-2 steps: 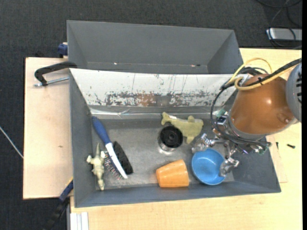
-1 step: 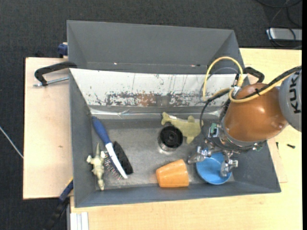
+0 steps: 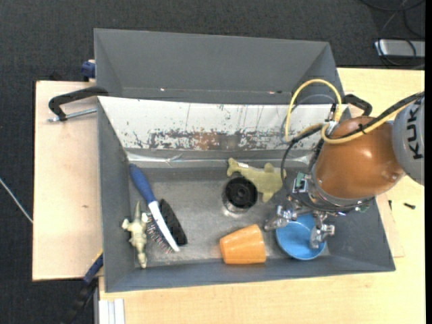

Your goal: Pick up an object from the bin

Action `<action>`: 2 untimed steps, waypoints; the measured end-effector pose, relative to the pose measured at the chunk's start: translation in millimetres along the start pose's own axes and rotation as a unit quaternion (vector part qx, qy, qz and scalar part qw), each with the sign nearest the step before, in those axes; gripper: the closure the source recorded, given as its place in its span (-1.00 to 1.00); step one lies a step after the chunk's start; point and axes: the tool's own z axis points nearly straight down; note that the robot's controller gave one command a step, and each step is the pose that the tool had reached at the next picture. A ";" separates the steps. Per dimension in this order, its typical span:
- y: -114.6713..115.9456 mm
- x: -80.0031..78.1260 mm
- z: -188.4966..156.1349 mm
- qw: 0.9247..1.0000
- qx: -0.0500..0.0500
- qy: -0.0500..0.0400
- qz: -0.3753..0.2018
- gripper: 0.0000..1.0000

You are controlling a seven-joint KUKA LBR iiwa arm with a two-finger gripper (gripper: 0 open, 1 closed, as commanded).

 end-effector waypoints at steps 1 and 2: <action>-3.8 -2.1 -3.5 1.000 0.006 -0.002 -0.001 1.00; -6.5 -4.5 -41.8 1.000 0.004 -0.001 0.001 1.00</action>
Offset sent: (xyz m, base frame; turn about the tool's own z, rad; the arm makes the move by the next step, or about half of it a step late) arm 0.0000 0.0000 0.0000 0.0000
